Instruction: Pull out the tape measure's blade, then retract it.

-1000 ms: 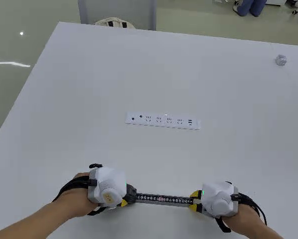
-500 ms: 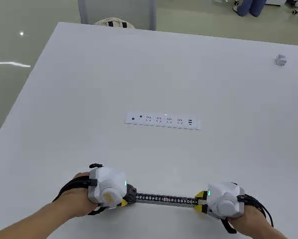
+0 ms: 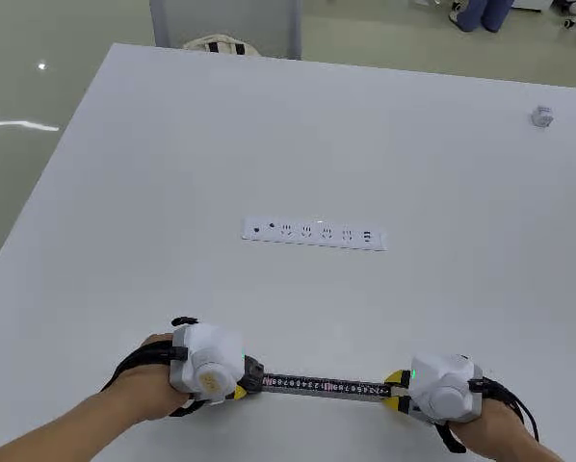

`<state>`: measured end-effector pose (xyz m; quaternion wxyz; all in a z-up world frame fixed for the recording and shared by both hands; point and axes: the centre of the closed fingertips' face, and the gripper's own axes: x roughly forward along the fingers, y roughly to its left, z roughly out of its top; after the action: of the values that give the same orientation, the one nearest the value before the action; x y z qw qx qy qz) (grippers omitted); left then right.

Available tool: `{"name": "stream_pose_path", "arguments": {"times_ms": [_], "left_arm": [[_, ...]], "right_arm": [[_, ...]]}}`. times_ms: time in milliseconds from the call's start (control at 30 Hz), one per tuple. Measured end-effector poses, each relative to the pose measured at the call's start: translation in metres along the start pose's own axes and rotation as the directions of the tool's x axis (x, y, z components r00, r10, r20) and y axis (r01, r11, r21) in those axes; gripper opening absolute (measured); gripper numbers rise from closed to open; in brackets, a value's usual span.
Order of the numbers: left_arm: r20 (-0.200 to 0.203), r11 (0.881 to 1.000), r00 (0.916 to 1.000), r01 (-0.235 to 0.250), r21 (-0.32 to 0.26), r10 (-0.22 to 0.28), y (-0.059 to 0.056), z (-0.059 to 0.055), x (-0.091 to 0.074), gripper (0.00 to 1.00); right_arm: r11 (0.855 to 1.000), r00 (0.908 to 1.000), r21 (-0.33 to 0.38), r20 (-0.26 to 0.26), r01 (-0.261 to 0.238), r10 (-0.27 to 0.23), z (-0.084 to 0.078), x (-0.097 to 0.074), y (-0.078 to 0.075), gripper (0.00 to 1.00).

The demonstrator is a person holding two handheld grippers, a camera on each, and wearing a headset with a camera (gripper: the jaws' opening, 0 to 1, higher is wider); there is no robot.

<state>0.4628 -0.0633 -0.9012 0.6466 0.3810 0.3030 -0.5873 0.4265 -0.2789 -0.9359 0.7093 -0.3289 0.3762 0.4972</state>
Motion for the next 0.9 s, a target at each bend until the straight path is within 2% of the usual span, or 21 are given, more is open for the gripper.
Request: {"name": "stream_pose_path", "arguments": {"times_ms": [467,900], "left_arm": [[-0.002,1.000,1.0000,0.001,0.001,-0.001,0.000,0.001,-0.001,0.32],[-0.005,1.000,1.0000,0.003,0.006,-0.003,-0.001,0.001,-0.001,0.32]], "right_arm": [[1.000,1.0000,0.007,-0.004,0.006,-0.006,-0.010,-0.003,-0.004,0.11],[1.000,0.9999,0.004,-0.014,0.004,-0.004,-0.012,-0.007,-0.005,0.12]]}}
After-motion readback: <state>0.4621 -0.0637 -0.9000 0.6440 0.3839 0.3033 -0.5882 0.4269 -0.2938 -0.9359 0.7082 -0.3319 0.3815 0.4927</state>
